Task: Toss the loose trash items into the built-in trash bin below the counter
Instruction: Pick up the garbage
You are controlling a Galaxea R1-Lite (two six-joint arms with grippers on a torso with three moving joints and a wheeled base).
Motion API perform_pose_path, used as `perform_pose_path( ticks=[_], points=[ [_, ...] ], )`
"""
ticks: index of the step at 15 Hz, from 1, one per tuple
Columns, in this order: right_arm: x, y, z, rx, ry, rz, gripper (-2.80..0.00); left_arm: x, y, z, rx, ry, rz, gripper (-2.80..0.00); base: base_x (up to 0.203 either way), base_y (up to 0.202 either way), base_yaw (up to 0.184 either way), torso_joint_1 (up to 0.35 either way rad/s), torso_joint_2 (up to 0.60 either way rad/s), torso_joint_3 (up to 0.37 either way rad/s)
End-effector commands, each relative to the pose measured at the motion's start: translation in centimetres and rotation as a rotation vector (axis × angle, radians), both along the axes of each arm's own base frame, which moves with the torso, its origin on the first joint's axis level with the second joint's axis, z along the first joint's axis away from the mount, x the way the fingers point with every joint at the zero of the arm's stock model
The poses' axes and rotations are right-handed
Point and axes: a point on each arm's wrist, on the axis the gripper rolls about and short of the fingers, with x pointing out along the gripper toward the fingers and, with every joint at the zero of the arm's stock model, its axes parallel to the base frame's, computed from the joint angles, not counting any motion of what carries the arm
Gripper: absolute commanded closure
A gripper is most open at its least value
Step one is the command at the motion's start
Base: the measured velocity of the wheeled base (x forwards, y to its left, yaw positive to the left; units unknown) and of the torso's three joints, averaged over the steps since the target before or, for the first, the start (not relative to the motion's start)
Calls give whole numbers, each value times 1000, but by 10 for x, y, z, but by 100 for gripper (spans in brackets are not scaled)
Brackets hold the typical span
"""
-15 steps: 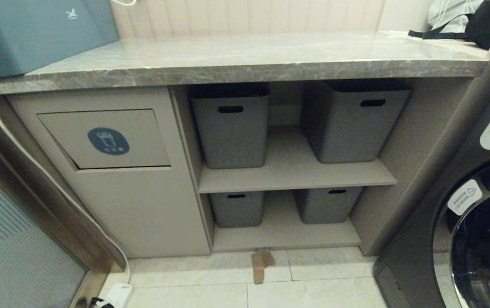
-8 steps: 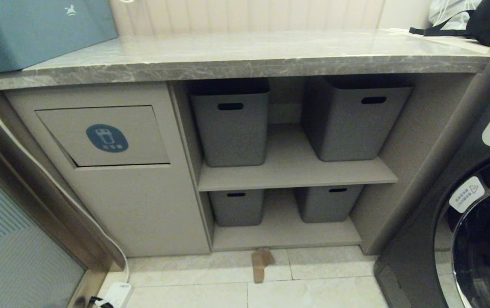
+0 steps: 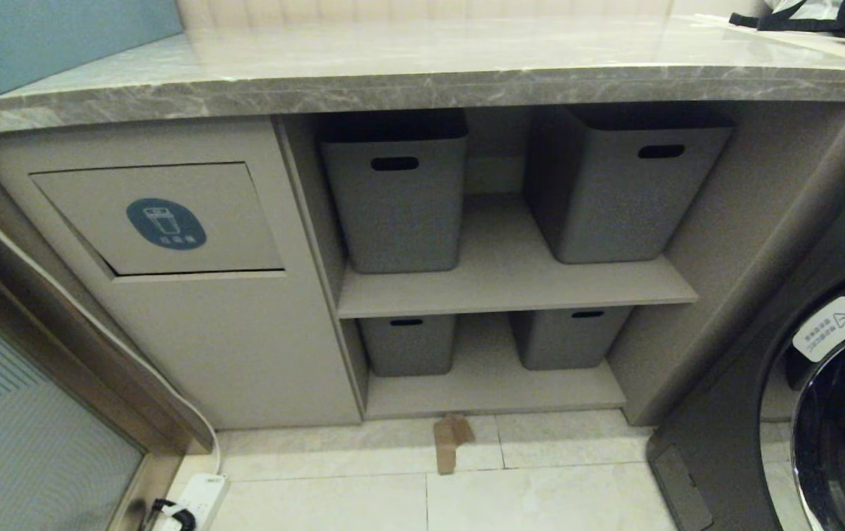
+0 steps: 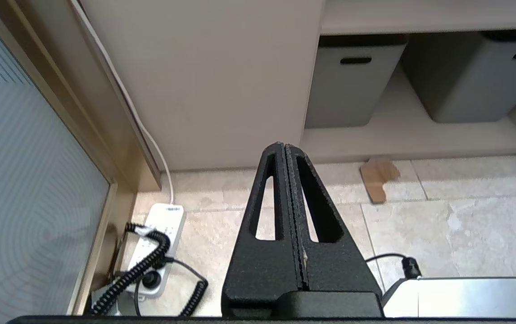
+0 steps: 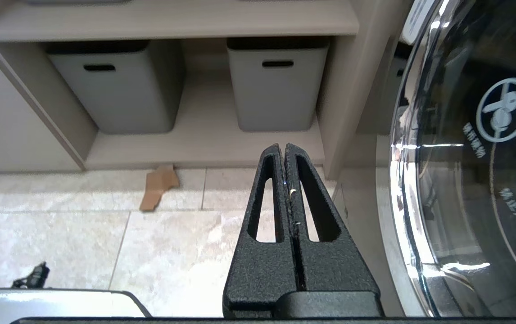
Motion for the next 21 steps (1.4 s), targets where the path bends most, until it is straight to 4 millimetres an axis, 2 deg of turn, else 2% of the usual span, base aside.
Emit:
perform_pose_path(
  ticks=[1,21],
  points=[
    [0,0,0,0,-1,0,0,0,0,0,0,0,0,0,0,0,0,-1,3,-190],
    [0,0,0,0,-1,0,0,0,0,0,-4,0,3,0,0,0,0,3,3,-196]
  ],
)
